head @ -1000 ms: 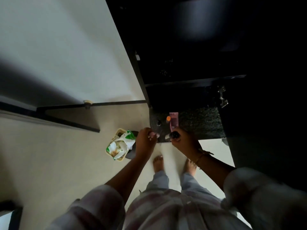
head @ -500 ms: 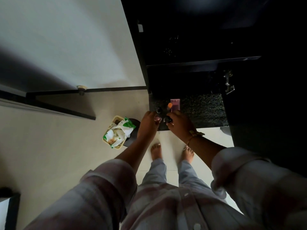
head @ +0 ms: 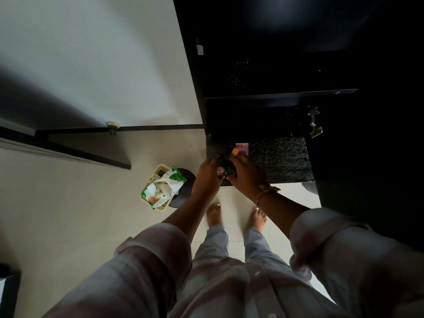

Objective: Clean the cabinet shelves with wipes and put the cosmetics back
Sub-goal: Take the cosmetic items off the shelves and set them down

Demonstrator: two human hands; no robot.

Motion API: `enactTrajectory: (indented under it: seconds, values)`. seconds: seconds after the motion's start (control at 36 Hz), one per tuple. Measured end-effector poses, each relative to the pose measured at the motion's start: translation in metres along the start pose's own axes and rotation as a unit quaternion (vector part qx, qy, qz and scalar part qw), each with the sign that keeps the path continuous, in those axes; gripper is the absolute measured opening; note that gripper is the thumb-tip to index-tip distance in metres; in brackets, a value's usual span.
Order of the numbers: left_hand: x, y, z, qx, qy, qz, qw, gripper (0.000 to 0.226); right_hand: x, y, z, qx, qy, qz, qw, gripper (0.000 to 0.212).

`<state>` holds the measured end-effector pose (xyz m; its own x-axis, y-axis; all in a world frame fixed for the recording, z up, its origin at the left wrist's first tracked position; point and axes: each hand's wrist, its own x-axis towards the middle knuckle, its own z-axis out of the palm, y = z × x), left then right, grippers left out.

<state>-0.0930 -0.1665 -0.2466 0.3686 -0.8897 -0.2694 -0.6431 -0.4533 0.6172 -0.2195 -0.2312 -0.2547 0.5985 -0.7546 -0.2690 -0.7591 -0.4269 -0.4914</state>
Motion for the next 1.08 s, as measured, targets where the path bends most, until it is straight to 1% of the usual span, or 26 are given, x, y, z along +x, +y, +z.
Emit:
enactTrajectory:
  seconds: [0.11, 0.19, 0.25, 0.31, 0.39, 0.5, 0.61, 0.78, 0.89, 0.94, 1.08]
  values:
    - [-0.01, 0.003, -0.008, 0.018, 0.006, 0.006, 1.0, 0.037, -0.009, 0.005, -0.01, -0.007, 0.018, -0.012, 1.0, 0.061]
    - [-0.018, 0.015, -0.024, 0.015, 0.023, 0.029, 0.999, 0.047, -0.016, 0.002, -0.028, 0.0, 0.038, -0.027, 0.999, 0.059]
    - [-0.023, 0.029, -0.039, -0.001, 0.049, 0.042, 0.998, 0.051, -0.02, -0.004, -0.046, 0.002, 0.071, -0.029, 0.997, 0.052]
    - [-0.024, 0.046, -0.057, -0.008, 0.083, 0.065, 0.994, 0.051, -0.022, -0.011, -0.067, -0.008, 0.116, -0.028, 0.993, 0.047]
    - [-0.023, 0.076, -0.083, -0.02, 0.13, 0.112, 0.985, 0.049, -0.025, -0.025, -0.103, -0.015, 0.193, -0.042, 0.98, 0.045]
    - [-0.02, 0.124, -0.119, -0.06, 0.194, 0.162, 0.966, 0.04, -0.033, -0.053, -0.16, -0.014, 0.32, -0.077, 0.944, 0.041]
    - [-0.019, 0.175, -0.158, -0.085, 0.247, 0.228, 0.938, 0.034, -0.04, -0.079, -0.217, 0.015, 0.405, -0.098, 0.909, 0.038]
    - [-0.029, 0.243, -0.216, -0.086, 0.309, 0.319, 0.892, 0.03, -0.054, -0.108, -0.297, 0.028, 0.506, -0.138, 0.851, 0.034]
    - [-0.036, 0.281, -0.251, -0.079, 0.356, 0.384, 0.848, 0.029, -0.062, -0.121, -0.351, 0.046, 0.563, -0.164, 0.809, 0.033]
    - [-0.038, 0.297, -0.264, -0.082, 0.377, 0.398, 0.832, 0.029, -0.067, -0.125, -0.374, 0.052, 0.582, -0.169, 0.794, 0.032]
    - [-0.031, 0.338, -0.298, -0.101, 0.419, 0.43, 0.793, 0.029, -0.069, -0.136, -0.43, 0.046, 0.644, -0.174, 0.744, 0.03]
